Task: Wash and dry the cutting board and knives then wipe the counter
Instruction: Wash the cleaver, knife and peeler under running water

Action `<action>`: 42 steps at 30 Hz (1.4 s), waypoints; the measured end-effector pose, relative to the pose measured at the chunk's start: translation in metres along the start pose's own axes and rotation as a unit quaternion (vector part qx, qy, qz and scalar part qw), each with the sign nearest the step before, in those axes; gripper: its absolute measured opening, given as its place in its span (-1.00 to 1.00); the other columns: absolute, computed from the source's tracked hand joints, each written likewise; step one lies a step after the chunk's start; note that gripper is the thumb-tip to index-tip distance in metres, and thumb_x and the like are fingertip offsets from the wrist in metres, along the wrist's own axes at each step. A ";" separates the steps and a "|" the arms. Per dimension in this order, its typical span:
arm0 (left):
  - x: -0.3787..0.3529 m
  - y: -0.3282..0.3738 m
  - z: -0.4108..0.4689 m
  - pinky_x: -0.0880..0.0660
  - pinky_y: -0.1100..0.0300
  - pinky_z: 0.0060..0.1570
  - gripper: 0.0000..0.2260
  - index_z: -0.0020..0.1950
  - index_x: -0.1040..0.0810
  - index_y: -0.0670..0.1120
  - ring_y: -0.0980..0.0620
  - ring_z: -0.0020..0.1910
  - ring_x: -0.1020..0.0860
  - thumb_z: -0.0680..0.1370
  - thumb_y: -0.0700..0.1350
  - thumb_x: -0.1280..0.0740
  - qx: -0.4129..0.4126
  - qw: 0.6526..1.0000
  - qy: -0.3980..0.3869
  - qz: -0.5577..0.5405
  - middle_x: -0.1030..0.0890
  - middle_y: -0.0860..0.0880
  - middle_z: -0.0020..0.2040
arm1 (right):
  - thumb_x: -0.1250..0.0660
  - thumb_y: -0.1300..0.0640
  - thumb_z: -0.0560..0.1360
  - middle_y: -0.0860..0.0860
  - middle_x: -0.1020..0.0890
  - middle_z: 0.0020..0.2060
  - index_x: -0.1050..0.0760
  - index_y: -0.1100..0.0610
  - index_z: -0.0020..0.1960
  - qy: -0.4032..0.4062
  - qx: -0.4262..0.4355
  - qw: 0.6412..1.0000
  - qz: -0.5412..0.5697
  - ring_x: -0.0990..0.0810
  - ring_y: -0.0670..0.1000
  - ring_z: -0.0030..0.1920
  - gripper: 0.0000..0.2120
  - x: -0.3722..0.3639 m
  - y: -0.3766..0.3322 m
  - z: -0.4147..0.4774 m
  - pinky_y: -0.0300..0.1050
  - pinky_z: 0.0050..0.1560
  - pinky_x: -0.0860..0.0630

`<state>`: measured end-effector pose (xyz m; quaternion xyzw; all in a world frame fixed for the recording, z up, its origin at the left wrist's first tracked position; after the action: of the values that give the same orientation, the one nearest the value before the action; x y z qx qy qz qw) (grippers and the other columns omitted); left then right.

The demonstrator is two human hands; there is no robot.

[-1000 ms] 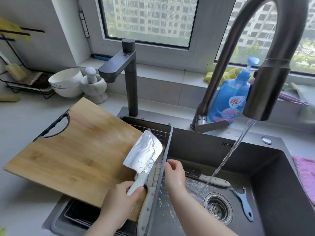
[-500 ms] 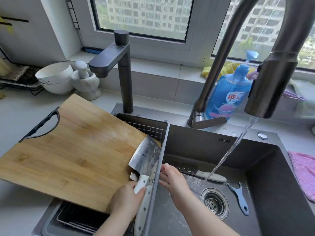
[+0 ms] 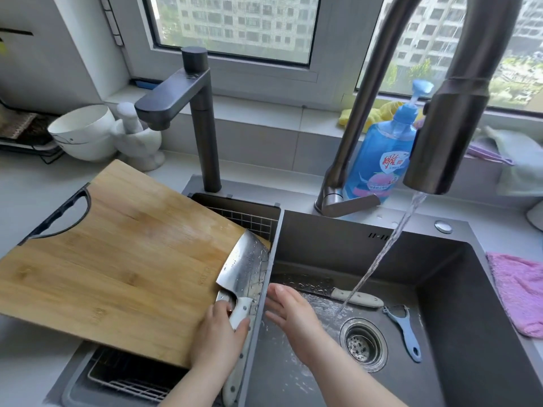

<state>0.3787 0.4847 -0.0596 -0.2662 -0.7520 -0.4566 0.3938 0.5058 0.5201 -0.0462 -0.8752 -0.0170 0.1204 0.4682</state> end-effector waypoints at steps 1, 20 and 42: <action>0.001 0.000 -0.003 -0.34 0.18 -0.03 -0.64 0.26 -0.34 -0.07 -0.03 0.17 -0.44 0.55 0.08 -0.21 -0.004 1.000 0.008 0.014 -0.41 -0.04 0.22 | -0.09 0.16 0.61 -0.06 -0.58 -0.04 -0.46 0.07 -0.01 0.004 -0.003 1.000 -0.005 -0.55 -0.06 0.04 -0.83 0.003 0.001 -0.002 -0.21 0.07 -0.48; -0.032 0.064 0.000 -0.54 0.01 -0.03 -0.53 0.13 -0.58 -0.14 -0.03 0.25 -0.29 0.26 -0.01 -0.34 -0.248 0.952 0.039 0.175 -0.56 -0.15 0.21 | -0.16 0.22 0.53 0.10 -0.51 0.25 -0.40 0.18 0.30 0.164 -0.093 0.848 -0.494 -0.48 0.07 0.22 -0.66 0.225 0.039 0.026 -0.23 0.13 -0.36; -0.039 0.063 0.002 -0.20 0.15 0.15 -0.52 0.16 -0.47 -0.05 -0.03 0.27 -0.31 0.31 0.06 -0.10 -0.240 0.933 0.101 0.249 -0.58 -0.11 0.19 | -0.22 0.19 0.50 0.12 -0.40 0.29 -0.26 0.15 0.34 0.070 -0.063 0.678 -0.729 -0.37 0.12 0.32 -0.58 0.218 0.049 0.115 -0.04 0.24 -0.38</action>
<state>0.4475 0.5126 -0.0624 -0.4840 -0.4857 -0.5352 0.4934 0.6877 0.6172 -0.1904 -0.6184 -0.6250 -0.3220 0.3512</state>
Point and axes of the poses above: each hand's wrist, its own z-axis towards the middle knuckle, its own x-axis out of the back of the hand, y = z × x, the point moved 3 cm from there along z, towards the middle knuckle
